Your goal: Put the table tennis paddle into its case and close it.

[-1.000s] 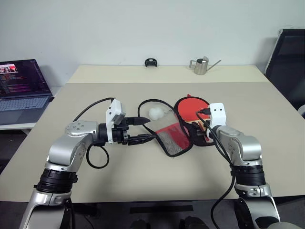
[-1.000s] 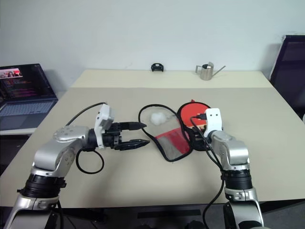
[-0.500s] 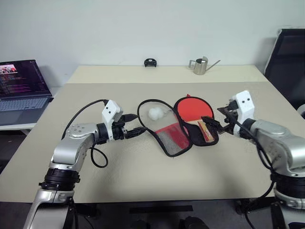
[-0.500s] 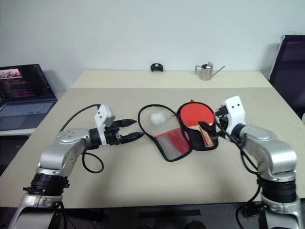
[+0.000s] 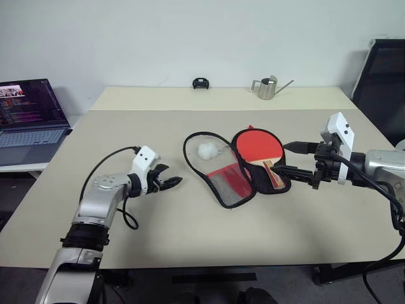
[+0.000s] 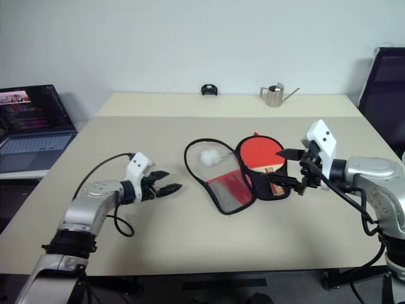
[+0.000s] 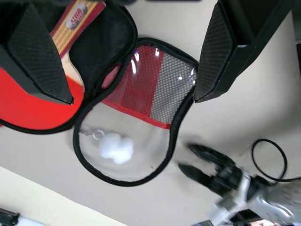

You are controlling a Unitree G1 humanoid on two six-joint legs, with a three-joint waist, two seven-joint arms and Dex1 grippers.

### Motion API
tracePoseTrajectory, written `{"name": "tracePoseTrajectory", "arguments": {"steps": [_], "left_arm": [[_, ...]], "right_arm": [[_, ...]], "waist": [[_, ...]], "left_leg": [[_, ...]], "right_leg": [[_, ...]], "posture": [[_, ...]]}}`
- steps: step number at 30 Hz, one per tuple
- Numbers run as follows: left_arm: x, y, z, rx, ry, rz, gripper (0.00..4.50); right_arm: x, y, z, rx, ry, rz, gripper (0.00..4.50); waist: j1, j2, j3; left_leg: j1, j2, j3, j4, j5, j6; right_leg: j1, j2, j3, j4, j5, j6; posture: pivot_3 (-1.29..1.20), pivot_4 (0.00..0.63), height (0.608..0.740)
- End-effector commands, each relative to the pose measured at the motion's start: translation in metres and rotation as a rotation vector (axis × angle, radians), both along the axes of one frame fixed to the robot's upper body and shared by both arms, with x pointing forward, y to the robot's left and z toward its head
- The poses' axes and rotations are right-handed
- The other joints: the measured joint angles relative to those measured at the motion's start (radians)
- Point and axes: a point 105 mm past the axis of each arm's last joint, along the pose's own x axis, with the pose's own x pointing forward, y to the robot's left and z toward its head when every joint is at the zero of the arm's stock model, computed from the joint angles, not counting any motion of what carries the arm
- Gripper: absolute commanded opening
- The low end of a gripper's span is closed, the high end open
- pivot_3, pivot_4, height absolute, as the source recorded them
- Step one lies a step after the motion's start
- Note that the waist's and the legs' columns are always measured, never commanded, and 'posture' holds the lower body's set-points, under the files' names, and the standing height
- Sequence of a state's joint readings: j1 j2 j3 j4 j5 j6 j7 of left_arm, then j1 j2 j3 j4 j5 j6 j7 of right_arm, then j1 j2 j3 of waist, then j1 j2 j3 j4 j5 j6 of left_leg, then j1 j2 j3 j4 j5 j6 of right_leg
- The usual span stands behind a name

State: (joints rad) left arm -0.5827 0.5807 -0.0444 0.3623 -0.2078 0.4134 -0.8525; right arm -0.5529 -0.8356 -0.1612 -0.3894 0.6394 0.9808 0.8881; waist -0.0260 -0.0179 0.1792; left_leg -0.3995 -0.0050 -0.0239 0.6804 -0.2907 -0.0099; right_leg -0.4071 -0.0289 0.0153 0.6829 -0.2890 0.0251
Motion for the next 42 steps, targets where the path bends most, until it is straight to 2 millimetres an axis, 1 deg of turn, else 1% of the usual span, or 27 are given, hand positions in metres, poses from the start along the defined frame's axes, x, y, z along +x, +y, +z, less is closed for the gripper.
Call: {"name": "tracePoseTrajectory", "arguments": {"steps": [1, 6, 10, 13, 17, 18, 20, 21, 24, 29, 32, 38, 39, 42], "left_arm": [[0.01, -0.009, 0.01, 0.008, -0.06, -0.012, 3.81], [0.02, -0.03, 0.005, -0.015, -0.066, -0.032, 3.81], [0.021, -0.051, 0.003, -0.033, -0.062, -0.094, 3.81], [0.021, -0.067, 0.007, -0.053, -0.072, -0.136, 3.81], [0.017, -0.089, 0.022, -0.085, -0.103, -0.215, 3.81], [0.016, -0.095, 0.028, -0.107, -0.109, -0.23, 3.81], [0.009, -0.117, 0.052, -0.224, -0.098, -0.316, 3.81], [0.006, -0.127, 0.061, -0.253, -0.098, -0.359, 3.81], [0.007, -0.145, 0.072, -0.271, -0.105, -0.413, 3.81], [0.014, -0.168, 0.078, -0.227, -0.139, -0.471, 3.81], [0.021, -0.183, 0.076, -0.206, -0.147, -0.486, 3.81], [0.035, -0.206, 0.069, -0.232, -0.138, -0.424, 3.81], [0.037, -0.213, 0.069, -0.244, -0.138, -0.408, 3.81], [0.037, -0.226, 0.07, -0.266, -0.141, -0.388, 3.81]], "right_arm": [[-0.004, 0.003, 0.009, -0.016, -0.054, 0.023, 4.45], [-0.003, 0.002, 0.007, -0.019, -0.056, 0.016, 4.45], [-0.003, 0.002, 0.006, -0.018, -0.057, 0.007, 4.45], [-0.003, 0.001, 0.006, -0.017, -0.06, -0.003, 4.45], [-0.004, -0.003, 0.008, -0.018, -0.066, -0.018, 4.45], [-0.004, -0.004, 0.008, -0.017, -0.068, -0.024, 4.45], [-0.003, -0.008, 0.011, -0.01, -0.073, -0.05, 4.45], [-0.003, -0.01, 0.012, -0.006, -0.075, -0.063, 4.45], [-0.002, -0.011, 0.013, 0.005, -0.074, -0.079, 4.45], [-0.004, -0.012, 0.013, 0.014, -0.076, -0.099, 4.45], [-0.004, -0.017, 0.014, 0.026, -0.083, -0.14, 4.45], [-0.004, -0.027, 0.015, 0.05, -0.095, -0.221, 4.45], [-0.004, -0.029, 0.015, 0.057, -0.096, -0.239, 4.45], [-0.004, -0.032, 0.013, 0.072, -0.095, -0.266, 4.45]], "waist": [[0.001, 0.0, 0.0], [0.002, 0.0, 0.0], [0.003, 0.0, 0.0], [0.003, 0.0, 0.0], [0.003, 0.0, 0.0], [0.003, -0.001, 0.0], [0.004, -0.001, 0.0], [0.005, -0.001, 0.0], [0.018, -0.001, 0.0], [0.02, -0.001, 0.0], [0.024, -0.001, 0.0], [0.026, -0.002, 0.0], [0.025, -0.002, 0.0], [0.026, -0.002, 0.0]], "left_leg": [[0.0, 0.0, 0.0, 0.0, 0.0, 0.0], [0.0, 0.0, 0.0, 0.0, 0.0, 0.0], [0.0, 0.0, 0.0, 0.0, 0.0, 0.0], [0.0, 0.0, 0.0, 0.0, 0.0, 0.0], [0.0, 0.0, 0.0, 0.0, 0.0, 0.0], [0.0, 0.0, 0.0, 0.0, 0.0, 0.0], [0.0, 0.0, 0.0, 0.0, 0.0, 0.0], [-0.001, 0.0, 0.0, 0.001, 0.0, 0.0], [-0.001, -0.001, 0.0, 0.001, 0.0, 0.0], [0.0, -0.001, 0.001, 0.001, 0.0, 0.0], [0.0, -0.001, 0.001, 0.001, 0.0, 0.0], [-0.001, -0.002, 0.001, 0.001, 0.0, 0.0], [-0.001, -0.002, 0.001, 0.001, 0.0, 0.0], [-0.001, -0.002, 0.001, 0.001, 0.0, 0.0]], "right_leg": [[0.0, 0.0, 0.0, 0.0, 0.0, 0.0], [0.0, 0.0, 0.0, 0.0, 0.0, 0.0], [0.0, 0.0, 0.0, 0.0, 0.0, 0.0], [0.0, 0.0, 0.0, 0.0, 0.0, 0.0], [0.0, 0.0, 0.0, 0.0, 0.0, 0.0], [0.0, 0.0, 0.0, 0.0, 0.0, 0.0], [0.0, 0.0, 0.0, 0.0, 0.0, 0.0], [0.0, 0.0, 0.0, 0.0, 0.0, 0.0], [0.0, 0.0, 0.0, 0.0, 0.0, 0.0], [0.0, 0.0, 0.0, 0.0, 0.0, 0.0], [0.001, 0.0, 0.0, 0.0, 0.0, 0.0], [0.0, 0.0, 0.0, -0.001, 0.0, 0.0], [0.0, 0.0, 0.0, -0.001, 0.0, 0.0], [0.0, 0.0, 0.0, -0.001, 0.0, 0.0]], "posture": [[0.0, 0.15, 0.74], [0.0, 0.15, 0.74], [0.0, 0.15, 0.74], [0.0, 0.15, 0.74], [0.0, 0.15, 0.74], [0.0, 0.15, 0.74], [0.0, 0.15, 0.74], [0.0, 0.15, 0.74], [0.0, 0.15, 0.74], [0.0, 0.15, 0.74], [0.0, 0.15, 0.74], [0.0, 0.15, 0.74], [0.0, 0.15, 0.74], [0.0, 0.15, 0.74]]}}
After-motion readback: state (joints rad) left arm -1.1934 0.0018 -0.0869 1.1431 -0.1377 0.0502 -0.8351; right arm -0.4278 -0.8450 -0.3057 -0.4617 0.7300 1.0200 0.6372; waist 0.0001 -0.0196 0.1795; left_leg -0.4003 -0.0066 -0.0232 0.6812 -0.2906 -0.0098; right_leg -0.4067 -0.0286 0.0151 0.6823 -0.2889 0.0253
